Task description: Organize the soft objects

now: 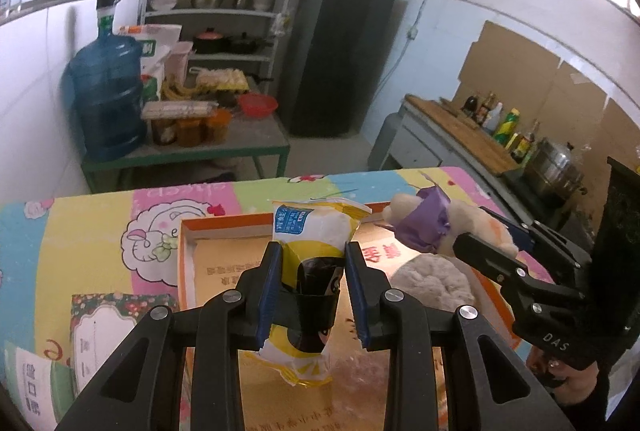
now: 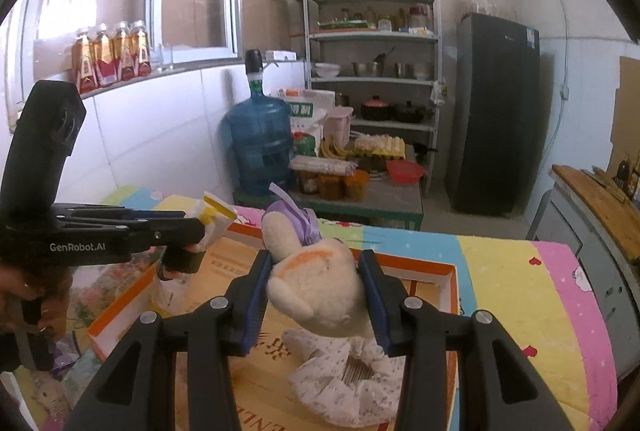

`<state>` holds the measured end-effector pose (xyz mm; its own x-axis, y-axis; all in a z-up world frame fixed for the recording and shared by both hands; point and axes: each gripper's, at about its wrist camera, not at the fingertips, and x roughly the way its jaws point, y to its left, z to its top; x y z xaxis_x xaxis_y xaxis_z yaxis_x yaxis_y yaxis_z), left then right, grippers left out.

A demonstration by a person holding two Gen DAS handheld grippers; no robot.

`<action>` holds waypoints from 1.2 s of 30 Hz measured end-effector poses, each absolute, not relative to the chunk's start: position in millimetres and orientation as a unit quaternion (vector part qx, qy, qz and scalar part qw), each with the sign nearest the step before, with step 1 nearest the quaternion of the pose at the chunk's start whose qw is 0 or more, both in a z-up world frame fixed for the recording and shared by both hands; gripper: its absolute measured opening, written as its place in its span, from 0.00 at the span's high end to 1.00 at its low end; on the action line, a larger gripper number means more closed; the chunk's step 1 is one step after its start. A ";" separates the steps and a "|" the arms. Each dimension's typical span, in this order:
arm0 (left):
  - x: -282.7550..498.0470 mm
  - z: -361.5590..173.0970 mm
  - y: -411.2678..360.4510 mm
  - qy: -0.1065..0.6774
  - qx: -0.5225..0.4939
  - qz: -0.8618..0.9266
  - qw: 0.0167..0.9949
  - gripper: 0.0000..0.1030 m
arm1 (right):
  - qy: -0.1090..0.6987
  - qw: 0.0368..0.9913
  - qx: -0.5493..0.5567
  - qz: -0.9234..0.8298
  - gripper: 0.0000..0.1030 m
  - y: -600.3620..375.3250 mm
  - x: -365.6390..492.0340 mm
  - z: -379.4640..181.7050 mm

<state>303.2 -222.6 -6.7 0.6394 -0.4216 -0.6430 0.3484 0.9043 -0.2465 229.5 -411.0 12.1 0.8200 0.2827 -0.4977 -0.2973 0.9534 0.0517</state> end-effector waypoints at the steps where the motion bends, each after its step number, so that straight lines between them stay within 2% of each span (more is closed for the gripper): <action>1: 306.3 -8.2 -223.5 0.371 -0.049 -0.211 0.903 0.69 | 0.261 0.953 -0.014 0.152 0.57 -410.7 231.7 10.5; 30: 340.3 -58.8 -238.1 0.450 -0.047 -0.193 0.871 0.68 | 0.379 0.913 -0.049 0.142 0.55 -383.7 271.6 -29.5; 34: 340.7 -58.2 -235.3 0.452 -0.051 -0.184 0.871 0.66 | 0.378 0.914 -0.042 0.144 0.54 -386.4 270.8 -28.8; 36: 339.0 -55.4 -234.2 0.445 -0.051 -0.180 0.876 0.57 | 0.376 0.915 -0.041 0.144 0.54 -387.0 269.8 -28.5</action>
<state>339.0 -234.2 -55.4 0.5383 -0.3609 -0.7616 0.2699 0.9299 -0.2499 269.8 -387.0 -28.5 0.6760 0.2318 -0.6995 -0.2936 0.9554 0.0329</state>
